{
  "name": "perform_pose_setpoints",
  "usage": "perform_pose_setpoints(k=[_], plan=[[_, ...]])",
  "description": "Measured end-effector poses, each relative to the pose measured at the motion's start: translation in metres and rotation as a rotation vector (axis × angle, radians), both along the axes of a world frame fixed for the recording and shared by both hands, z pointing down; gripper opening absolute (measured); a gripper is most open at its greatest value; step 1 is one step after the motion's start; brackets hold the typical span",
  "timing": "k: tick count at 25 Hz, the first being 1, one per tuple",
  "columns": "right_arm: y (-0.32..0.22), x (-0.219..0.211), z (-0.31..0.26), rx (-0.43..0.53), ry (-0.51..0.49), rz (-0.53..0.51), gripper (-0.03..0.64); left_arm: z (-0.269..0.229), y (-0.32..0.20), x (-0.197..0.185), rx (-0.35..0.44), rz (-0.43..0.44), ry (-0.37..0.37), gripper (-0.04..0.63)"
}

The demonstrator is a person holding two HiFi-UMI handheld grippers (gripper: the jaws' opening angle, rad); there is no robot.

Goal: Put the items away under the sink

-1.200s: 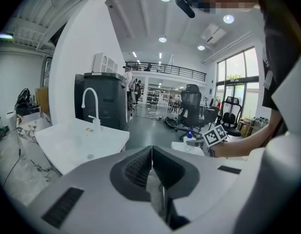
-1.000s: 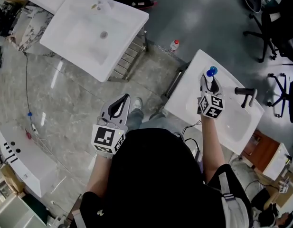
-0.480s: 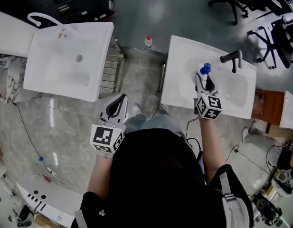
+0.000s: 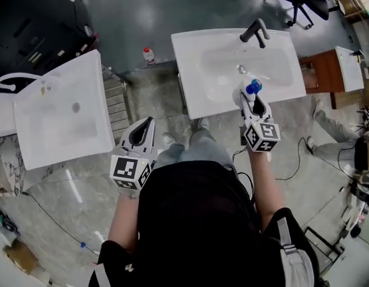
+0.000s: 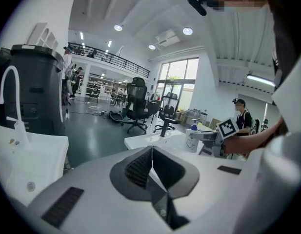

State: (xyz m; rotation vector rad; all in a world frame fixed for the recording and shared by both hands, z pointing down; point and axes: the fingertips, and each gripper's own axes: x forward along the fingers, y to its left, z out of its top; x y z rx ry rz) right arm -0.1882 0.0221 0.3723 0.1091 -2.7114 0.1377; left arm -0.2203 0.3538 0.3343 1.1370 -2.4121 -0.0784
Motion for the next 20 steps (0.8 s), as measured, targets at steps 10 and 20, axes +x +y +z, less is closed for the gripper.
perform_pose_setpoints(k=[10,20], plan=[[-0.046,0.094,-0.005,-0.025,-0.02,0.218,0.193,-0.001,-0.072,0.006,-0.01,0.234,-0.002,0.023],[-0.112,0.181,0.011,-0.074,-0.04,0.342,0.193,-0.01,-0.168,0.049,-0.068,0.374,-0.017,0.023]])
